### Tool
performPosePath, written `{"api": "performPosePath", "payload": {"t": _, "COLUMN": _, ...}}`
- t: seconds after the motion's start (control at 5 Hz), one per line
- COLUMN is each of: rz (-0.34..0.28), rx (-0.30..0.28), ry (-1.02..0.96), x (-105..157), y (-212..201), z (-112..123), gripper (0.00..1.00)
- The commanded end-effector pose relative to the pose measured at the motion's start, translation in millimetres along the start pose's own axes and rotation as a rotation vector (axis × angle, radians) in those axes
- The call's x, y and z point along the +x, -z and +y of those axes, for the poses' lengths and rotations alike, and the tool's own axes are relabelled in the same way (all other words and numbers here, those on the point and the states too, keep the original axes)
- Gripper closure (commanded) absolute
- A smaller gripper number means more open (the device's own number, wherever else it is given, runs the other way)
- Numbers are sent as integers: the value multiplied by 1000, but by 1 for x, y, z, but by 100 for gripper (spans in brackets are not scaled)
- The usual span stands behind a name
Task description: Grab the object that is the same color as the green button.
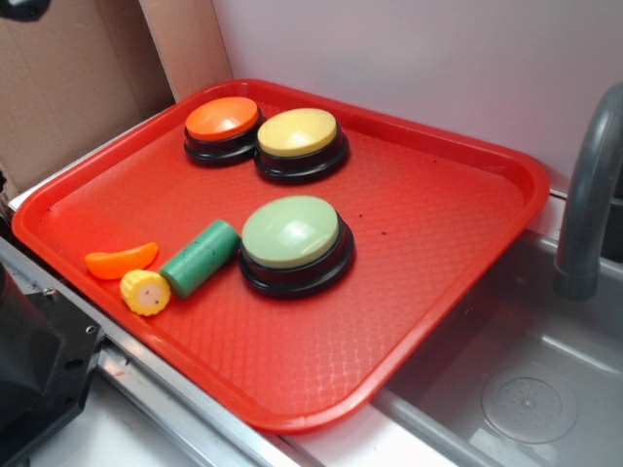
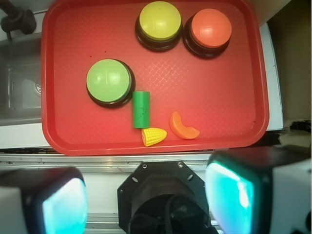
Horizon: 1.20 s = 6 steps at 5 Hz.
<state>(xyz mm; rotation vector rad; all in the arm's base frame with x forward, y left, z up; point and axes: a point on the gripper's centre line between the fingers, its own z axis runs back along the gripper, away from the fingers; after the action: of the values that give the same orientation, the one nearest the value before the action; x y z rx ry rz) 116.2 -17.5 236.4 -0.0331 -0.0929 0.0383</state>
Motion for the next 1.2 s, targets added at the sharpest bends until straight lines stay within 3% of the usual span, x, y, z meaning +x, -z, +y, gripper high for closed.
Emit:
{"api": "performPosePath", "payload": {"t": 0.0, "rz": 0, "rx": 0, "ry": 0, "x": 0, "y": 0, "z": 0, "gripper": 0}}
{"api": "performPosePath", "payload": {"t": 0.6, "rz": -54, "rx": 7, "ry": 197, "x": 7, "y": 88, "z": 11, "gripper": 0}}
{"api": "performPosePath", "payload": {"t": 1.0, "rz": -122, "rx": 4, "ry": 254, "x": 15, "y": 136, "z": 13, "gripper": 0}}
